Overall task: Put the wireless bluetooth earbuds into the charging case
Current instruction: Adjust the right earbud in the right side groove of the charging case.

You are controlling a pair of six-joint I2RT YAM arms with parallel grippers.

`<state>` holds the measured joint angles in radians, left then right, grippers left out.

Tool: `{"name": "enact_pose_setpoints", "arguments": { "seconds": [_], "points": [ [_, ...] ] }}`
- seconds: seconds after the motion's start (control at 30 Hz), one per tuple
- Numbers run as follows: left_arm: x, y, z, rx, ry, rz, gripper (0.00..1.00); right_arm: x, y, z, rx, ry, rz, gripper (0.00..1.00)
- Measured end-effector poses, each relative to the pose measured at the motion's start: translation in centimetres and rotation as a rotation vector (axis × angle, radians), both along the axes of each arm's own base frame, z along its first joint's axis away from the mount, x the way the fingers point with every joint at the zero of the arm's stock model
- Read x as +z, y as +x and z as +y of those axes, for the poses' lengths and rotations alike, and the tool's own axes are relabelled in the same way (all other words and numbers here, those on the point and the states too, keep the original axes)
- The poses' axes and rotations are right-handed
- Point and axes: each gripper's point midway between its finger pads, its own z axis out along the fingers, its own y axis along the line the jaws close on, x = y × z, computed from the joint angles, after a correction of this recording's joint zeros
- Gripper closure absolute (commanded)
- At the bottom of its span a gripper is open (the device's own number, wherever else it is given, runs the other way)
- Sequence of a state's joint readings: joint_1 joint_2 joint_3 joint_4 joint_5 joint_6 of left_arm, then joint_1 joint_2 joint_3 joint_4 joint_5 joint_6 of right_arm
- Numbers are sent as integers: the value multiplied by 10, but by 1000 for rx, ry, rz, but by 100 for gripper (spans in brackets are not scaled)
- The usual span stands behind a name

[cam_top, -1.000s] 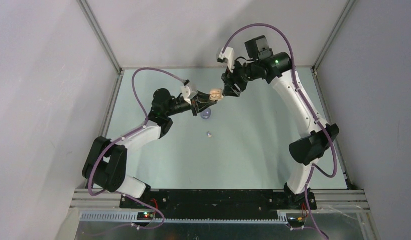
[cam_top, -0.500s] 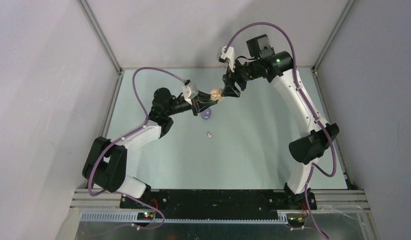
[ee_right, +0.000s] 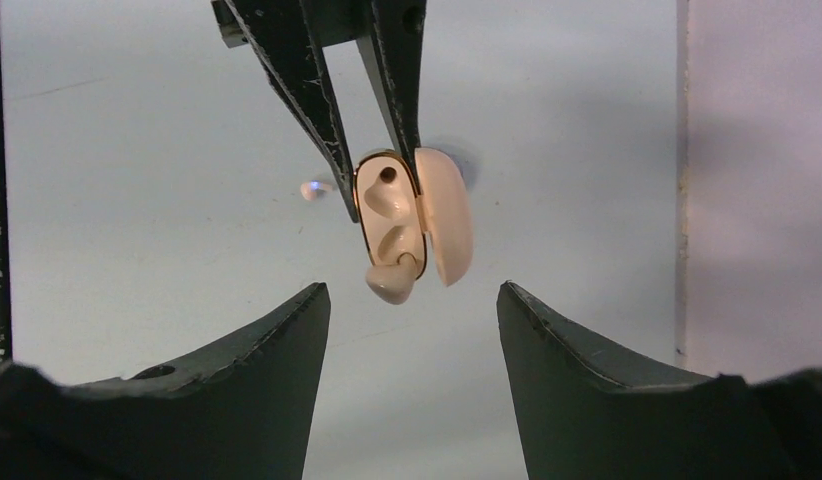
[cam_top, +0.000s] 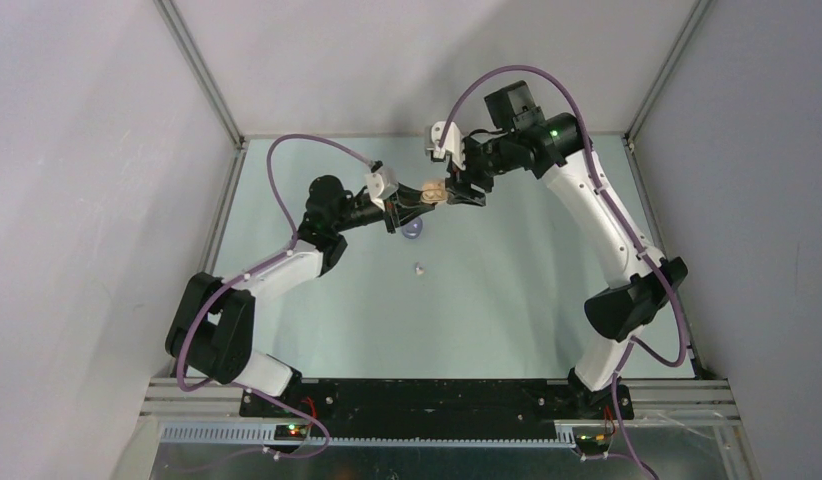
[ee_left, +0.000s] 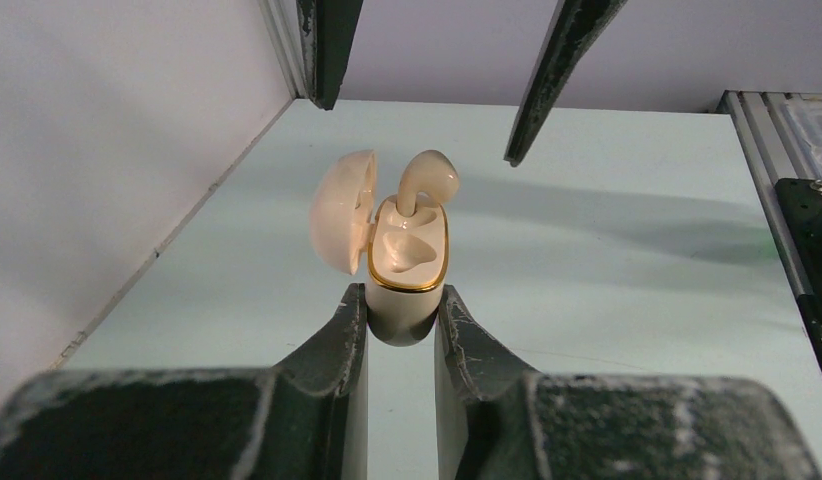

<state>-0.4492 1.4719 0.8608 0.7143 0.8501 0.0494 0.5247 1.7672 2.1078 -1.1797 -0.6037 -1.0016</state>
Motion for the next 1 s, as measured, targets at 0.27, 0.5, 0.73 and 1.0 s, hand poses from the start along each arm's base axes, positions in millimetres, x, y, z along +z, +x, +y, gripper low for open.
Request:
{"name": "enact_pose_setpoints", "arguments": {
  "seconds": [0.27,0.5,0.73,1.0],
  "points": [
    [-1,0,0,-1,4,0,100,0,10,-5,-25,-37,-55,35],
    [5,1,-1,-4,1,-8,100,0,14,-5,-33,-49,-78,36],
    [4,0,-1,-11,5,-9,100,-1,14,-1,-22,-57,-93,37],
    [3,1,-1,-9,6,-7,100,1,17,1,-33,-54,-104,39]
  ]
}}
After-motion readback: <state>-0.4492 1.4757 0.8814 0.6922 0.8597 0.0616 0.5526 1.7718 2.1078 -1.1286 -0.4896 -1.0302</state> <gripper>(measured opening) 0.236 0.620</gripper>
